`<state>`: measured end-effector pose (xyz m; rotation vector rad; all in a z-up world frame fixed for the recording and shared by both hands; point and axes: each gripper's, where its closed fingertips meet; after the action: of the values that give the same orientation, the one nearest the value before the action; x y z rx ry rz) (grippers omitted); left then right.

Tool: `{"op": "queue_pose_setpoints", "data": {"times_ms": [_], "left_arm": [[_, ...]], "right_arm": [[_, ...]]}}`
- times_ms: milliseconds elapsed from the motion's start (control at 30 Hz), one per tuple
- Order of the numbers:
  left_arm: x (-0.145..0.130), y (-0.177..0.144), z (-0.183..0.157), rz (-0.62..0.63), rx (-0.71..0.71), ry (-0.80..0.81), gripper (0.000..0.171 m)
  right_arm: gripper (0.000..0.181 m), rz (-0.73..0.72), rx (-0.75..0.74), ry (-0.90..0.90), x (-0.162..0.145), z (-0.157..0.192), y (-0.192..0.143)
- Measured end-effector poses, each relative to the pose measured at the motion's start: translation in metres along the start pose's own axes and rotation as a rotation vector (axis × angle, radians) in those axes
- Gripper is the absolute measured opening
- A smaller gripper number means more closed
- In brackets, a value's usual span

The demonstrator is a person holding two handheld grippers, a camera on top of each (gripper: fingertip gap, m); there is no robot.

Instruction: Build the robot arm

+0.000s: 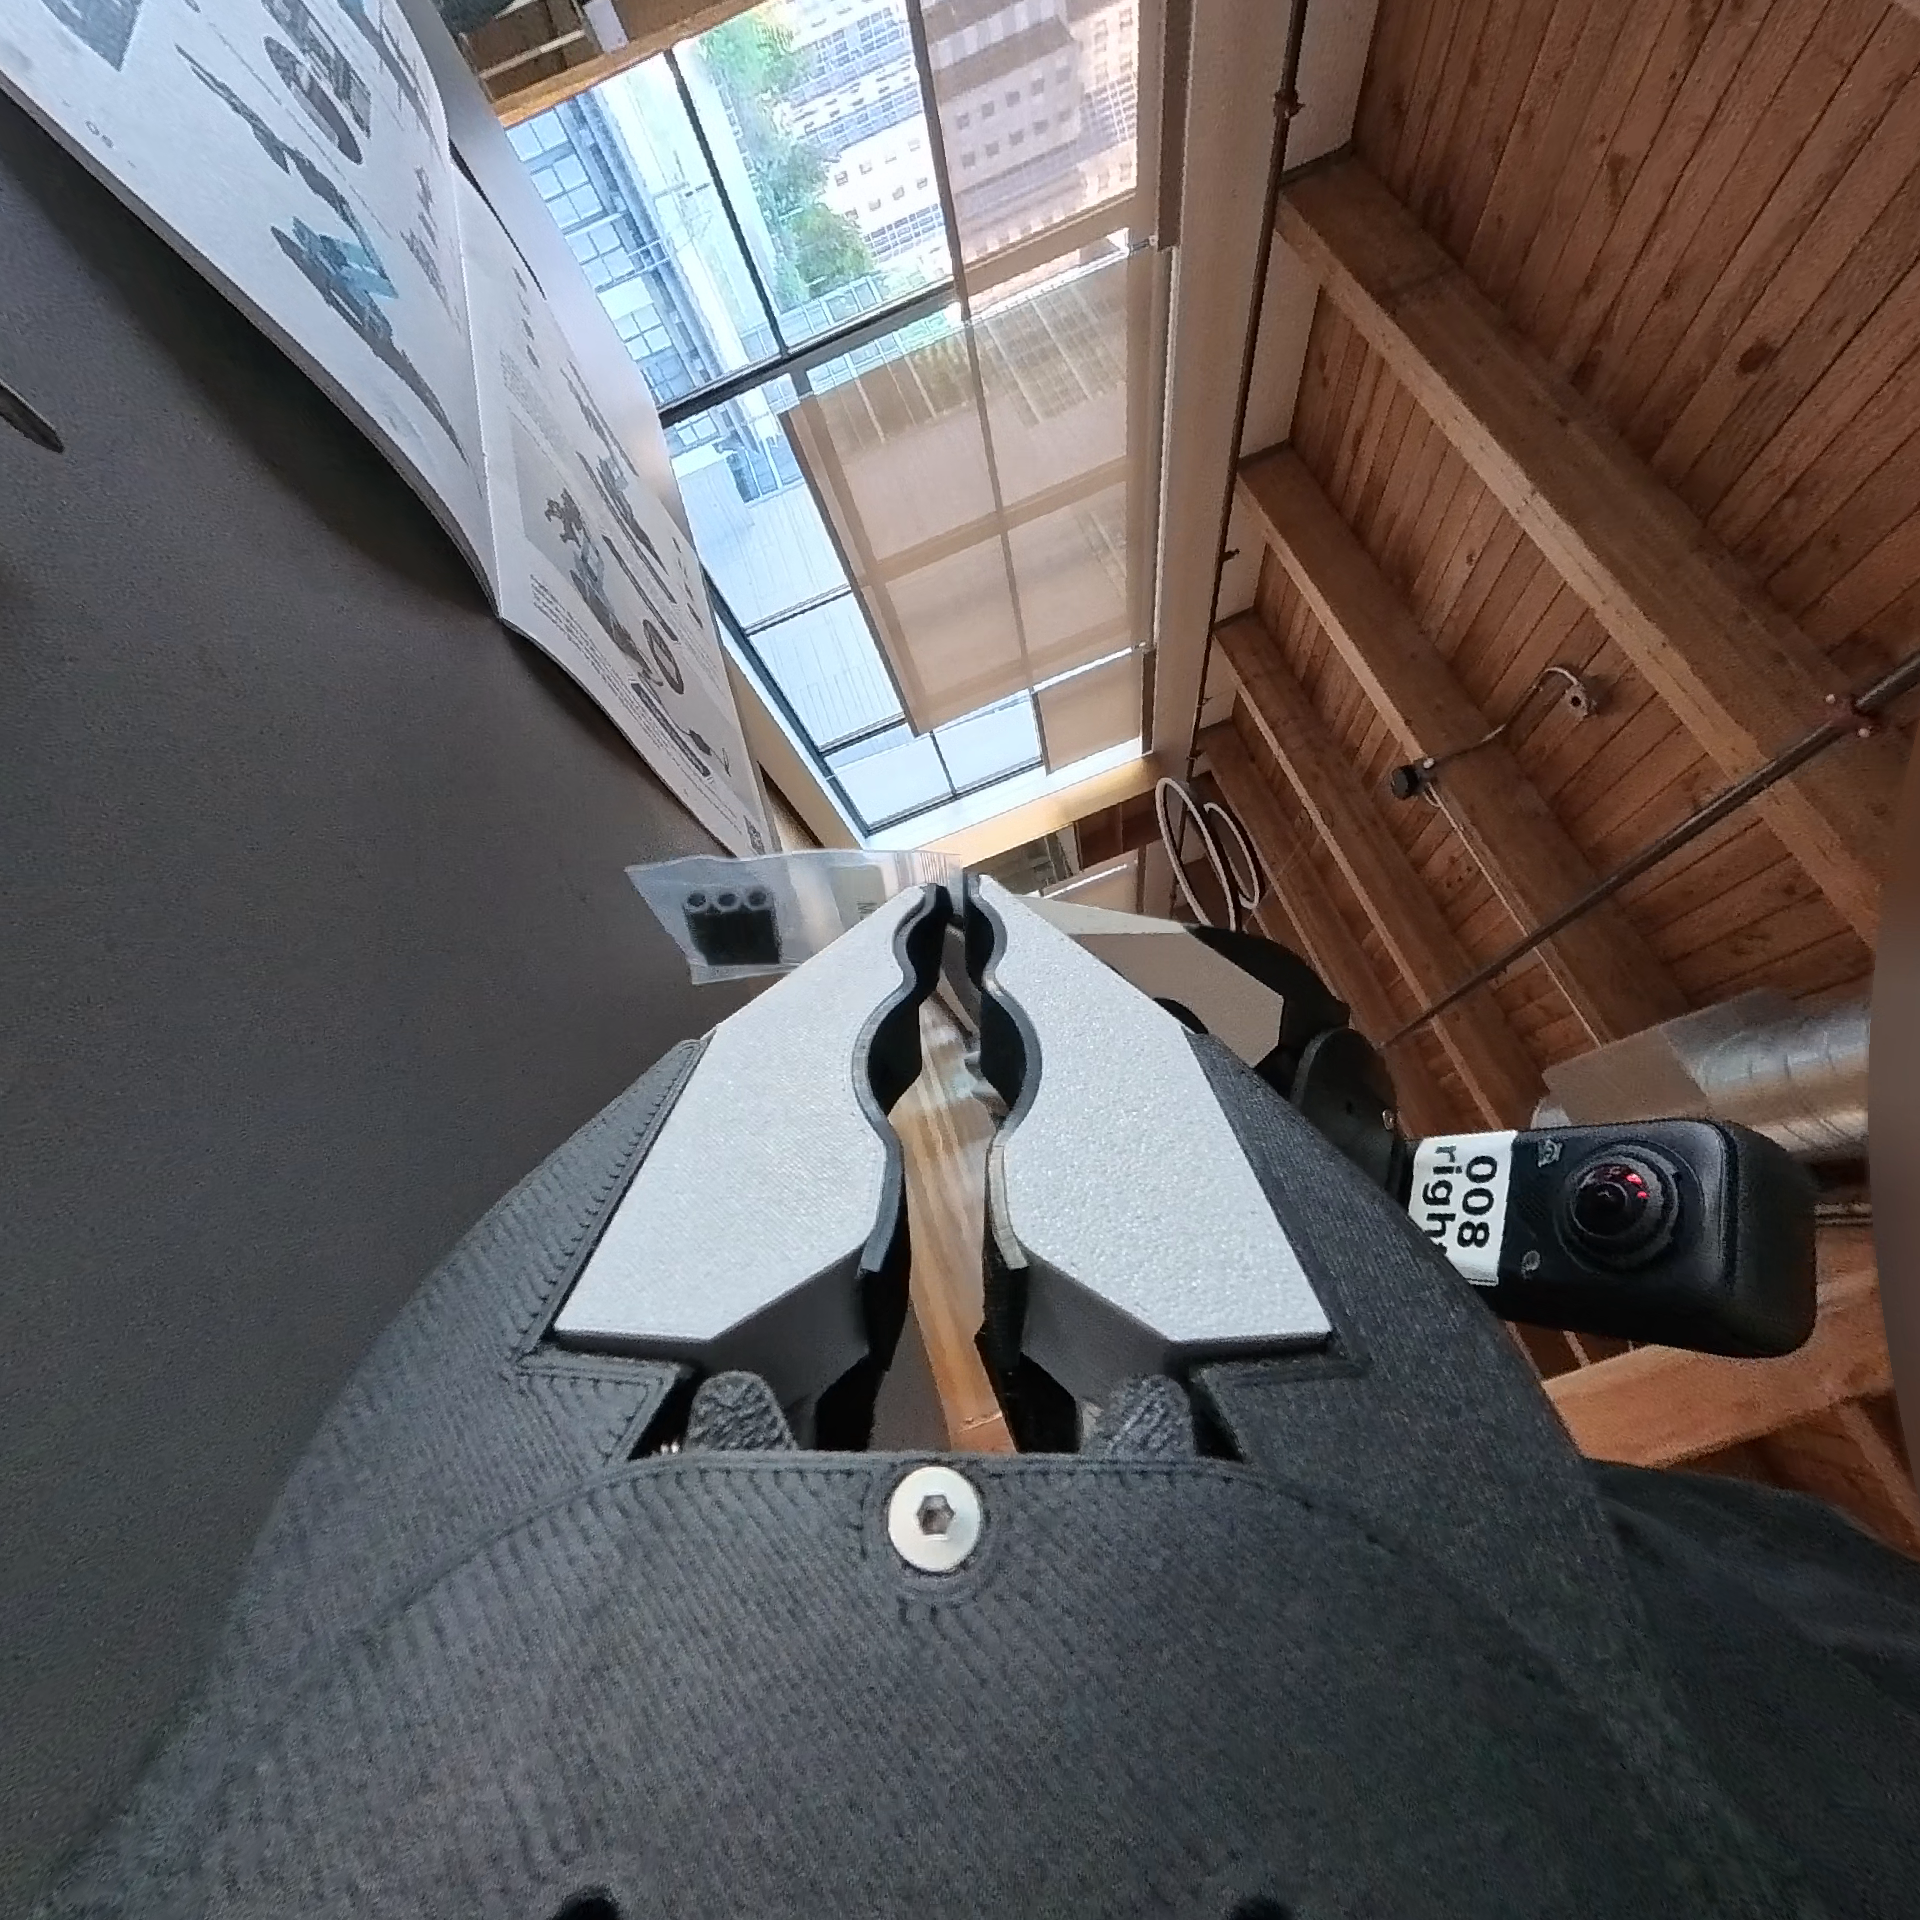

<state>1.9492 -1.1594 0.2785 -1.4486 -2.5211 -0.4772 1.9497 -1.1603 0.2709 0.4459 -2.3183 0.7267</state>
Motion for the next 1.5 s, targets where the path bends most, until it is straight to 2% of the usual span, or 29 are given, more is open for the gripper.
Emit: {"op": "queue_pose_setpoints", "data": {"times_ms": [1233, 1500], "left_arm": [[-0.0011, -0.0049, 0.0079, 0.009, 0.018, 0.007, 0.002], [-0.0003, -0.0059, 0.0094, 0.011, 0.016, 0.001, 0.002]], "right_arm": [[0.000, 0.004, 0.000, 0.202, 0.0002, 0.0028, 0.0056], [0.000, 0.000, 0.000, 0.202, 0.0004, 0.0042, 0.0068]]}}
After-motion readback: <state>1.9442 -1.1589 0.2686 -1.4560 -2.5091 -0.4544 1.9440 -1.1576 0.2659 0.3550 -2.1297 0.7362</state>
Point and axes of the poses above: each gripper's, where its closed fingertips meet, y out along the fingers, x out of its top, z = x × y across the jaws, and after that the axes turned 6 degrees about -z, right-handed
